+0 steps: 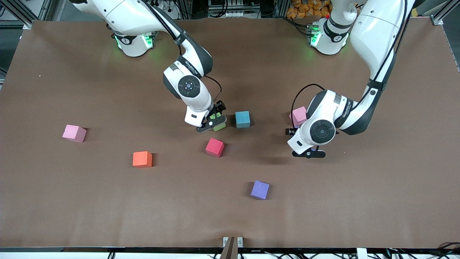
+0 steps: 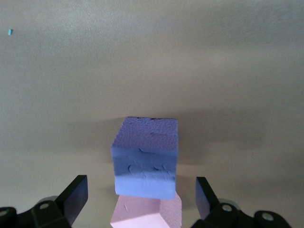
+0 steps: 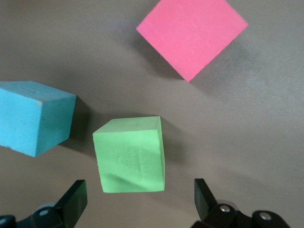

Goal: Arrange blocks into number 1
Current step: 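Grasp green with the right gripper while the left gripper grasps purple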

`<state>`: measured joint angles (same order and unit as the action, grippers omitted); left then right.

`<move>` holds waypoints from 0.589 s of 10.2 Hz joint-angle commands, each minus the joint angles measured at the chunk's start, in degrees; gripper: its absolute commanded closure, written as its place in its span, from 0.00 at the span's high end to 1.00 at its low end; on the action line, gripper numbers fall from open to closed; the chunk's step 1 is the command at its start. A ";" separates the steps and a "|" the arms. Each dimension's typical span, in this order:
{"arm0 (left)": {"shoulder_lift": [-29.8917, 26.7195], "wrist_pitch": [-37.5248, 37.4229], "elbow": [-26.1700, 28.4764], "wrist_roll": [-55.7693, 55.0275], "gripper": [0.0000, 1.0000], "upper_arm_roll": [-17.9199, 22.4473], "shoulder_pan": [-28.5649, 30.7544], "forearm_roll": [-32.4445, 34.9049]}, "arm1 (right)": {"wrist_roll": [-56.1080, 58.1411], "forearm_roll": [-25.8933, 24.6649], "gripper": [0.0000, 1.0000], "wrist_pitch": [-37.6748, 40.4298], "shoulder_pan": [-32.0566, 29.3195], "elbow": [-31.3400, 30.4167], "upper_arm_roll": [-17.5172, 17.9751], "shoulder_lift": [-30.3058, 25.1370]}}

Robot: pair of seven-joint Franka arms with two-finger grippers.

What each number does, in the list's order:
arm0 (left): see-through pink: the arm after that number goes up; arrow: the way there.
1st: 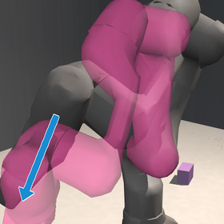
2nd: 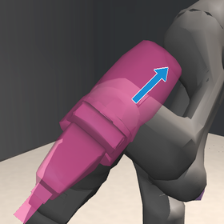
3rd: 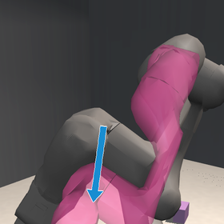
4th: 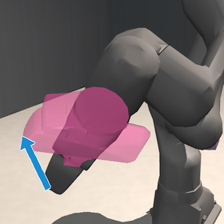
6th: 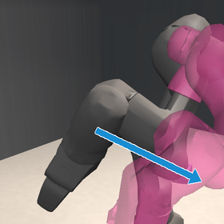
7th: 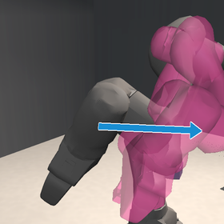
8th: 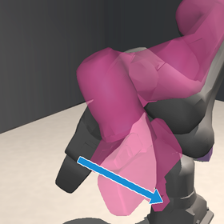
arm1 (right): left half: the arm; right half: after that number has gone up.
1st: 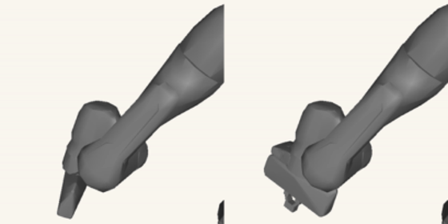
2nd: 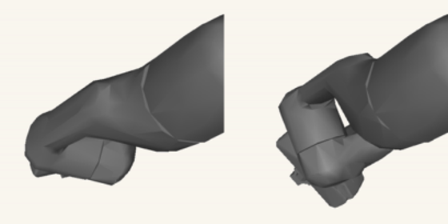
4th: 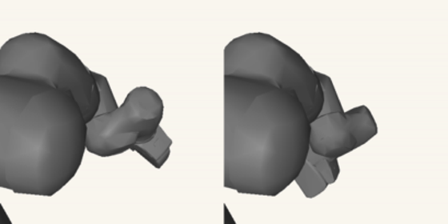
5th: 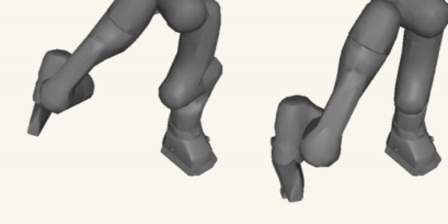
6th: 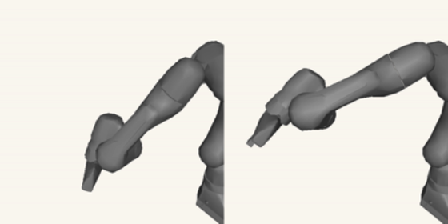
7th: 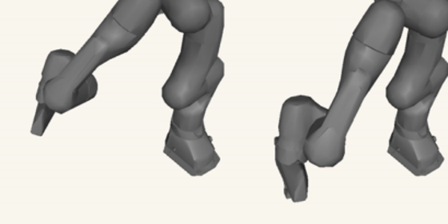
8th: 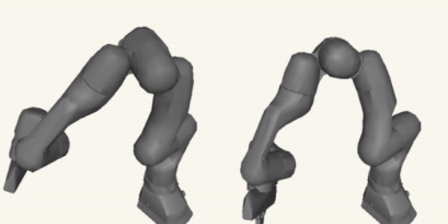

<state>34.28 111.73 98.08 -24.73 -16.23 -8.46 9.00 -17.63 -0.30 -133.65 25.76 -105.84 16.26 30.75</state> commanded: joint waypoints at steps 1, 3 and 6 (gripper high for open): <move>0.08 0.68 0.18 -1.02 1.00 -0.03 0.63 2.50 | -3.98 -3.99 1.00 -2.83 1.39 0.81 -0.44 2.72; 1.75 1.55 -0.35 -1.11 1.00 0.05 0.03 2.69 | -5.83 -5.23 1.00 -4.16 1.66 1.08 -0.44 4.31; 2.10 1.56 -0.44 -1.28 1.00 0.06 -0.07 2.60 | -6.80 -5.24 1.00 -4.86 2.36 1.52 -0.44 5.20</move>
<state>36.26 112.83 98.05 -24.73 -16.09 -8.31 10.07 -22.17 -3.84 -137.97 27.00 -105.60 16.23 35.04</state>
